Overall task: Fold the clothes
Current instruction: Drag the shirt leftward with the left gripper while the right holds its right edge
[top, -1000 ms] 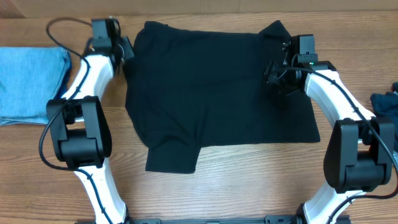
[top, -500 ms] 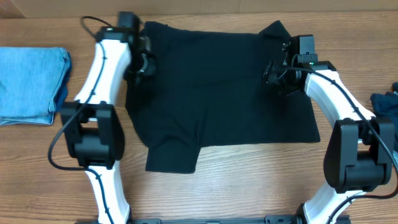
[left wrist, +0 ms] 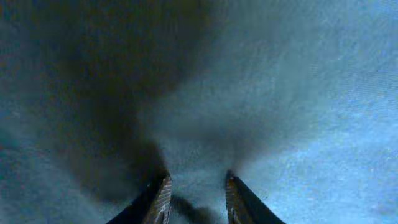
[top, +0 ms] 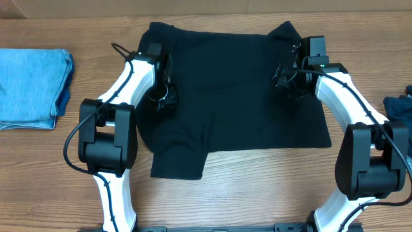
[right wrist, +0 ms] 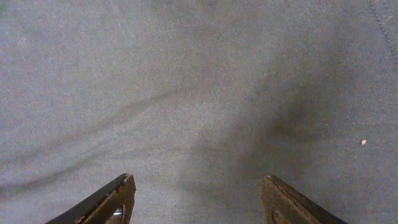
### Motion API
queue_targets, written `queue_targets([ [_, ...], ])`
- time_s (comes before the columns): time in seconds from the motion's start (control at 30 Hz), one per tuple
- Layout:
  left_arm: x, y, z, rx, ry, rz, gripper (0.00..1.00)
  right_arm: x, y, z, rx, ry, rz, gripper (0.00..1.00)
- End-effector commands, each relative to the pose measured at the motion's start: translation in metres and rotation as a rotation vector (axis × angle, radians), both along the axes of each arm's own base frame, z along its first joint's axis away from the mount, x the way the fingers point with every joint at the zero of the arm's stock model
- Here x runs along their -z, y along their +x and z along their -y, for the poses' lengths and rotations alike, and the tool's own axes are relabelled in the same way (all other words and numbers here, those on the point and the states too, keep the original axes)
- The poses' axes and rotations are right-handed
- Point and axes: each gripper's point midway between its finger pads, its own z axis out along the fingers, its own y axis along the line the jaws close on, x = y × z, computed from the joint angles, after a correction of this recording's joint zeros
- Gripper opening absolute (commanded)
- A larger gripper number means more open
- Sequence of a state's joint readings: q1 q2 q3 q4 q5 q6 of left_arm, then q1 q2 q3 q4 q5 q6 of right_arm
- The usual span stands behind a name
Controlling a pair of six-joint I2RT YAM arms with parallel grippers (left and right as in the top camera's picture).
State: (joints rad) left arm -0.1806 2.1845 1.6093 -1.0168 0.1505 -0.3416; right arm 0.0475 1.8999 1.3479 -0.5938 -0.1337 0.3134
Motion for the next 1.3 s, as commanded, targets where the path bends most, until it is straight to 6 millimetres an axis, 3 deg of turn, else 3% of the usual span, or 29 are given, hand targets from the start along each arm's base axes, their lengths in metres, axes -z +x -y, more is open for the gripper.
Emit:
queue_targets([
  [0.0,0.013,-0.001,-0.012,-0.022,0.059,0.011,0.36,-0.004,0.002,0.000,-0.005,-0.001,0.013,0.69],
  [0.27,0.027,0.024,-0.047,-0.082,0.143,0.126,0.37,-0.004,0.003,0.001,-0.003,-0.004,0.014,0.70],
  [0.33,0.028,0.033,-0.058,-0.112,0.142,0.157,0.36,-0.004,0.003,0.002,-0.002,-0.004,0.015,0.79],
  [0.57,0.021,0.070,-0.101,-0.186,0.157,0.302,0.37,-0.005,0.005,0.001,-0.002,-0.003,0.025,0.83],
  [0.83,0.003,0.108,-0.120,-0.168,0.163,0.457,0.44,-0.004,0.001,-0.003,-0.062,-0.002,0.020,0.84],
  [1.03,-0.036,0.134,-0.111,-0.117,0.112,0.519,0.50,-0.001,-0.006,-0.003,-0.061,-0.004,-0.013,0.84],
  [1.13,-0.075,0.146,-0.111,-0.103,0.115,0.543,0.59,0.000,-0.007,-0.003,-0.061,-0.004,-0.018,0.84],
  [1.27,-0.125,0.149,-0.111,-0.090,0.118,0.563,0.59,0.001,-0.010,-0.007,-0.069,0.019,-0.033,0.84],
])
